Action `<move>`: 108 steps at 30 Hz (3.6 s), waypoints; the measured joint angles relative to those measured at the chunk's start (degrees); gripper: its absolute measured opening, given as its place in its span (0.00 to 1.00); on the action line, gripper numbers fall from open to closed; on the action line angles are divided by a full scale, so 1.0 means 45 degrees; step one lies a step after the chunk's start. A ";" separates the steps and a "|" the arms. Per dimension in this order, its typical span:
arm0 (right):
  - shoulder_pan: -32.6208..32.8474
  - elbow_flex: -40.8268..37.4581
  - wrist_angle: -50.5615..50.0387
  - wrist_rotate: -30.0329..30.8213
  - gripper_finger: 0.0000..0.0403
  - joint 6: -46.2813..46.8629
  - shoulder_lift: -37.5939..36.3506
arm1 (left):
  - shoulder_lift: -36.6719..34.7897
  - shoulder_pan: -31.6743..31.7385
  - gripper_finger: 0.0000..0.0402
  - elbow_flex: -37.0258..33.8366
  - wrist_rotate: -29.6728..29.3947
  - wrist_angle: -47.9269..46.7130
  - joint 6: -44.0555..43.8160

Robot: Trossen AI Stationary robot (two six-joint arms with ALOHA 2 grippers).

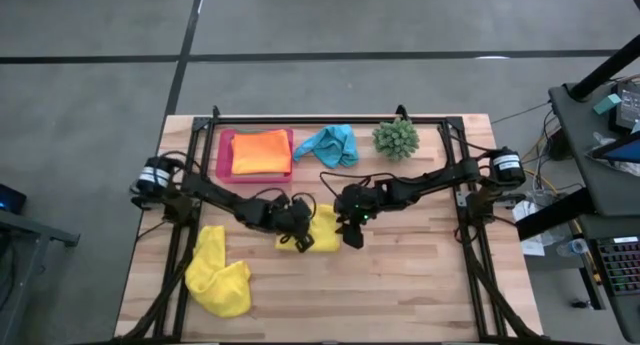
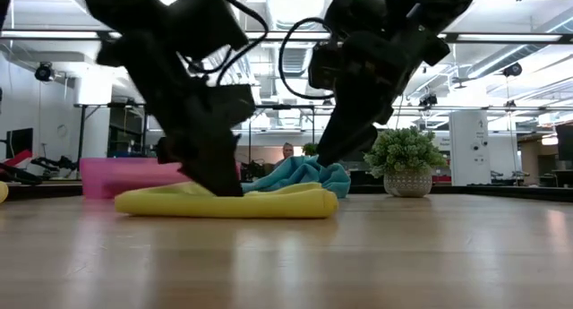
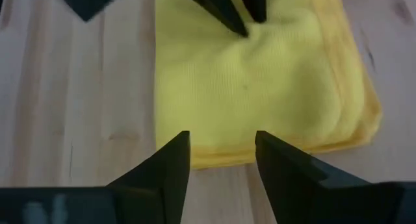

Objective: Fold microfiber towels
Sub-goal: Put the yellow towel into the bin

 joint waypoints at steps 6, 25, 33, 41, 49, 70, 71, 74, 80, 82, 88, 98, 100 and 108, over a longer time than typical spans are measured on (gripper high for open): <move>-0.0365 -0.0014 -0.1127 -0.0012 0.41 0.2112 -0.0169 | -0.1499 0.0431 0.17 -0.0055 0.1274 -0.0614 -0.0667; 0.0628 -0.1667 0.1340 0.2350 0.70 0.7643 -0.0185 | -0.3853 0.0478 0.63 -0.1061 0.1829 -0.4623 -0.4517; 0.0693 -0.1898 0.2187 0.2855 0.70 0.7948 -0.0185 | -0.3188 0.0478 0.64 -0.1885 0.2313 -0.2609 -0.4900; 0.0700 -0.1933 0.3242 0.2936 0.70 0.8120 0.0655 | -0.2250 0.0473 0.64 -0.1983 0.2271 -0.0808 -0.4817; 0.0695 -0.1914 0.5194 0.2188 0.69 0.8197 0.1636 | -0.1858 0.0468 0.58 -0.1985 0.2343 0.0211 -0.4705; 0.0440 -0.1953 0.6040 0.1992 0.04 0.6102 0.1350 | -0.2443 0.0264 0.02 -0.1870 0.1257 0.0168 -0.3208; 0.0345 -0.1942 0.6050 0.2041 0.04 0.5949 0.1218 | -0.2664 0.0280 0.01 -0.1868 0.1151 0.0139 -0.3046; 0.0011 -0.1673 0.5999 0.2089 0.04 0.5378 0.0918 | -0.3416 0.0452 0.01 -0.1869 0.0490 -0.0258 -0.2658; -0.0785 -0.0199 0.5739 0.2084 0.03 0.3565 0.0801 | -0.5445 0.1142 0.01 -0.1822 -0.0852 -0.1645 -0.1509; -0.1147 0.0510 0.5477 0.2084 0.03 0.2736 0.0801 | -0.6145 0.1479 0.01 -0.1800 -0.1095 -0.2107 -0.0961; -0.2231 0.2924 0.4099 0.2124 0.03 0.0624 0.1016 | -0.7913 0.2917 0.00 -0.1854 -0.1411 -0.3172 0.0595; -0.3548 0.6337 0.3166 0.2108 0.03 -0.1300 0.3047 | -0.9580 0.5591 0.00 -0.1860 -0.1994 -0.3513 0.3740; -0.3717 0.6978 0.3133 0.2064 0.03 -0.1593 0.3675 | -0.9642 0.6148 0.00 -0.1895 -0.1994 -0.3767 0.3985; -0.4269 0.9559 0.2135 0.1890 0.03 -0.2159 0.5910 | -0.9198 0.7857 0.00 -0.1958 -0.2110 -0.4822 0.4294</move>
